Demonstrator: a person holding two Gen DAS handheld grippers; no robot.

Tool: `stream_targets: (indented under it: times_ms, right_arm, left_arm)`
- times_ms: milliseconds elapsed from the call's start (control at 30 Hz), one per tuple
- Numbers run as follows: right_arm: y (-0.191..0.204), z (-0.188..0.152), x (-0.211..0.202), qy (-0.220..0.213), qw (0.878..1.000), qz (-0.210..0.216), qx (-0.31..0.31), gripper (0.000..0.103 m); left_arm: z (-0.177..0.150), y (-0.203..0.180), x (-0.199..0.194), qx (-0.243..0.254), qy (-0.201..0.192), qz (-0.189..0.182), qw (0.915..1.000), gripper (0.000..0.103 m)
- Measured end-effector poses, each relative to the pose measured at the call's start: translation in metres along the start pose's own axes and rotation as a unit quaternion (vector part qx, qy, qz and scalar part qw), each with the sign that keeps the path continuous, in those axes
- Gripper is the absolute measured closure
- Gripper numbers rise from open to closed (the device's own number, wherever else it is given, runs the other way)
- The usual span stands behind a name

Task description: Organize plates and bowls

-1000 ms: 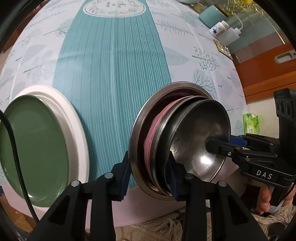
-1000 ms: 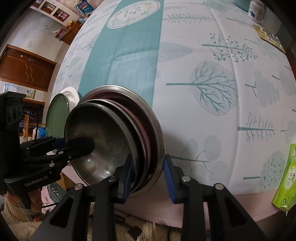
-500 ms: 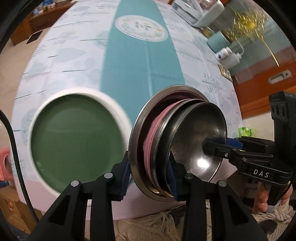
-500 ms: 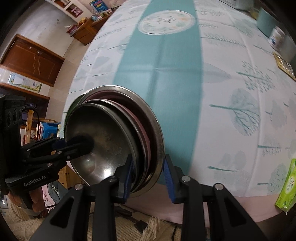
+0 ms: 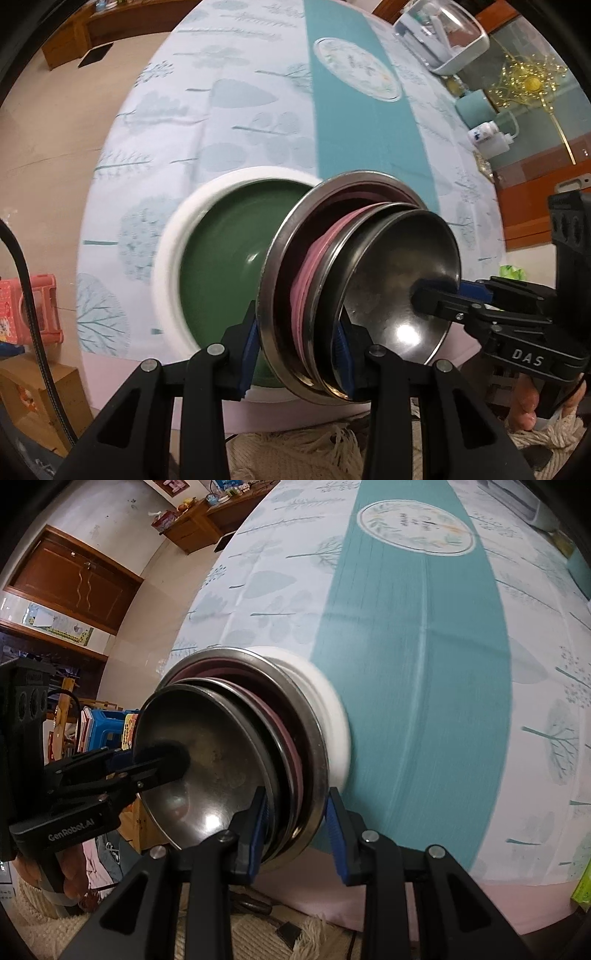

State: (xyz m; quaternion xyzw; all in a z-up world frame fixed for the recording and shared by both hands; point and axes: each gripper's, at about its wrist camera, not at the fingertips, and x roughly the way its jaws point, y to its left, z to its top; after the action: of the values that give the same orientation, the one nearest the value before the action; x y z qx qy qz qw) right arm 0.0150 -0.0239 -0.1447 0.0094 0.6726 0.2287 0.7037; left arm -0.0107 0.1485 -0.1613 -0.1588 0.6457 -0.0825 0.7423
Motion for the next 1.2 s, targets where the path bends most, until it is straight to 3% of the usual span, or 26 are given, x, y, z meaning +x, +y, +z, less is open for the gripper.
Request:
stream_targets:
  times_ms: [367, 700, 833, 967, 1200]
  right_arm:
    - [0.017, 0.007, 0.032, 0.006, 0.999, -0.009, 0.044, 0.073]
    - [0.015, 0.003, 0.031, 0.010, 0.997, -0.018, 0.073, 0.073]
    - [0.018, 0.005, 0.031, 0.011, 0.997, -0.030, 0.067, 0.073]
    - [0.021, 0.006, 0.025, 0.000, 0.997, -0.044, 0.058, 0.073]
    - [0.022, 0.004, 0.016, -0.018, 0.997, -0.049, 0.061, 0.072]
  left_arm:
    - [0.017, 0.036, 0.023, 0.015, 0.032, -0.005, 0.9994, 0.069]
    - [0.024, 0.028, 0.031, 0.039, 0.043, -0.012, 0.9982, 0.068]
    - [0.024, 0.028, 0.031, 0.038, 0.045, -0.014, 0.9982, 0.063]
    - [0.024, 0.026, 0.022, 0.041, 0.028, -0.003, 0.9988, 0.047]
    - [0.022, 0.021, 0.006, 0.052, 0.005, 0.005, 0.9986, 0.040]
